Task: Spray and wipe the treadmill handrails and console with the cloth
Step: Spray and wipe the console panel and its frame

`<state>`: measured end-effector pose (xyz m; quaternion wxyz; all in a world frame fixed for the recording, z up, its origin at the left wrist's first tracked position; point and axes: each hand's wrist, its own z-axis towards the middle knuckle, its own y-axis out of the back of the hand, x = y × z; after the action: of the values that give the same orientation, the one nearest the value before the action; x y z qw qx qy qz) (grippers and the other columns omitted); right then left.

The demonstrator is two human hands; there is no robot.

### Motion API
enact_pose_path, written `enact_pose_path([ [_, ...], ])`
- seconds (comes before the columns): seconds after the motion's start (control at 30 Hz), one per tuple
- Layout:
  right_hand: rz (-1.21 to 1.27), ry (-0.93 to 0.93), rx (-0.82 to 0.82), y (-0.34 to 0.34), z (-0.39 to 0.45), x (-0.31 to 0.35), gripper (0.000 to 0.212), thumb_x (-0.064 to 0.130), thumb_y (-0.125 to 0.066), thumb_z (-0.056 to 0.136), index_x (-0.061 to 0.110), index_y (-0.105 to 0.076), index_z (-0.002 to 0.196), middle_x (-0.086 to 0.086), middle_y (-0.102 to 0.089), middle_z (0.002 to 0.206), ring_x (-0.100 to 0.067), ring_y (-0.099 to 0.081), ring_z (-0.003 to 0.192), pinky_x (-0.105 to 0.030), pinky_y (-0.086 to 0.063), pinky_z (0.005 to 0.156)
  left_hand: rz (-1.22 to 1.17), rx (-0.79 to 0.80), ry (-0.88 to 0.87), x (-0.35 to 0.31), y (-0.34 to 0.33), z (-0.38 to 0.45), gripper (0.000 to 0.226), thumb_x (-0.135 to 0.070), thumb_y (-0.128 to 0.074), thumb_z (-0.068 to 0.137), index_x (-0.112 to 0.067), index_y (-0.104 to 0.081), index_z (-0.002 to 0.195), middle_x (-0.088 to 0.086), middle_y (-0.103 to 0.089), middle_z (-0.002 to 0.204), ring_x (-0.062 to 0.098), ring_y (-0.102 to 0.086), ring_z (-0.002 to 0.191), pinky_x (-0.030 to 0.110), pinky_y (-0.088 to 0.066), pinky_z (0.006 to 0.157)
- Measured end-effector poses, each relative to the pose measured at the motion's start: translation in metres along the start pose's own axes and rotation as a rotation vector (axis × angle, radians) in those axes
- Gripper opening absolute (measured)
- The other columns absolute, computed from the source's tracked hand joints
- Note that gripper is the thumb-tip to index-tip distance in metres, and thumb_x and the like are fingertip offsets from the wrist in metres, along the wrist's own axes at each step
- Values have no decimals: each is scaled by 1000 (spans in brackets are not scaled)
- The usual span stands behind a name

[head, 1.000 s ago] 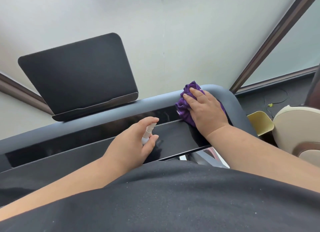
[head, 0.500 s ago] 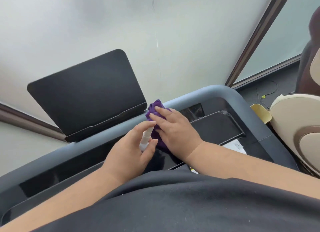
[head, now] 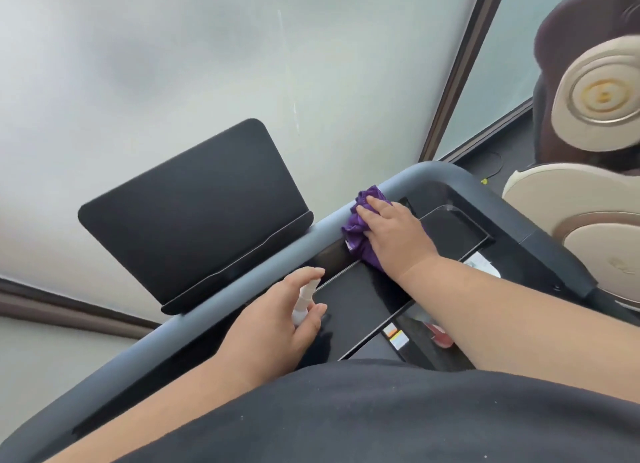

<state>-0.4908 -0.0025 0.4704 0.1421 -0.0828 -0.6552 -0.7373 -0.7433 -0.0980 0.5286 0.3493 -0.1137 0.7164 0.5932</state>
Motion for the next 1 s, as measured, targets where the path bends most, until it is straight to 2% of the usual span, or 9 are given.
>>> enact_pose_path([
  [0.07, 74, -55, -47, 10, -6, 13, 40, 25, -53, 100, 19, -55, 140, -5, -46, 150, -34, -43, 133, -38, -31, 112, 13, 10, -16, 0, 5, 3, 41, -58, -47, 88, -70, -29, 122, -27, -59, 96, -3, -58, 81, 22, -43, 66],
  [0.17, 262, -112, -136, 19, -33, 39, 42, 11, -65, 92, 10, -61, 133, -13, -55, 140, -37, -52, 125, -31, -30, 111, 34, -25, -35, -7, 7, 16, 44, -56, -51, 88, -79, -24, 113, -32, -59, 91, -9, -57, 84, 14, -39, 61],
  [0.33, 364, -201, -124, 38, -86, 37, 47, 14, -68, 90, 15, -59, 136, -9, -53, 142, -30, -50, 127, -26, -28, 112, 43, 3, -92, -32, -8, 37, 41, -56, -51, 87, -76, -27, 114, -30, -55, 82, -7, -56, 69, 15, -39, 56],
  [0.47, 374, -301, -72, 56, -115, 8, 49, 18, -65, 93, 22, -53, 141, -2, -47, 148, -25, -44, 132, -29, -27, 115, 84, 85, -153, -58, -30, 52, 46, -57, -50, 87, -63, -25, 126, -37, -51, 84, -15, -54, 71, 7, -33, 58],
  [0.57, 383, -311, -59, 73, -127, -16, 48, 17, -67, 92, 21, -55, 139, -3, -48, 147, -27, -46, 131, -31, -28, 115, 72, 129, -177, -80, -48, 71, 46, -57, -51, 88, -63, -25, 126, -30, -59, 91, -10, -58, 76, 13, -39, 60],
  [0.63, 375, -324, -96, 85, -129, -39, 47, 16, -68, 91, 20, -57, 137, -4, -50, 146, -28, -48, 129, -31, -29, 114, 62, 151, -187, -96, -63, 85, 45, -59, -50, 87, -64, -26, 125, -27, -61, 93, -6, -60, 77, 19, -42, 62],
  [0.77, 336, -371, -189, 109, -124, -98, 46, 18, -65, 94, 19, -56, 139, -4, -48, 147, -24, -45, 130, -30, -30, 114, 86, 179, -216, -124, -95, 110, 46, -56, -52, 89, -63, -27, 127, -33, -58, 91, -8, -57, 77, 12, -39, 63],
  [0.9, 354, -474, -304, 121, -115, -155, 47, 21, -64, 94, 17, -55, 140, -4, -48, 147, -20, -41, 132, -26, -26, 113, 87, 200, -215, -151, -124, 134, 48, -54, -52, 91, -61, -26, 130, -23, -59, 100, 0, -58, 75, 28, -44, 66],
  [1.0, 272, -496, -54, 122, -103, -194, 57, 39, -61, 95, 21, -45, 147, -2, -37, 154, -22, -33, 137, -33, -26, 115, 78, 194, -202, -168, -142, 149, 49, -51, -54, 91, -60, -27, 131, -24, -57, 102, -4, -56, 71, 29, -44, 66],
])
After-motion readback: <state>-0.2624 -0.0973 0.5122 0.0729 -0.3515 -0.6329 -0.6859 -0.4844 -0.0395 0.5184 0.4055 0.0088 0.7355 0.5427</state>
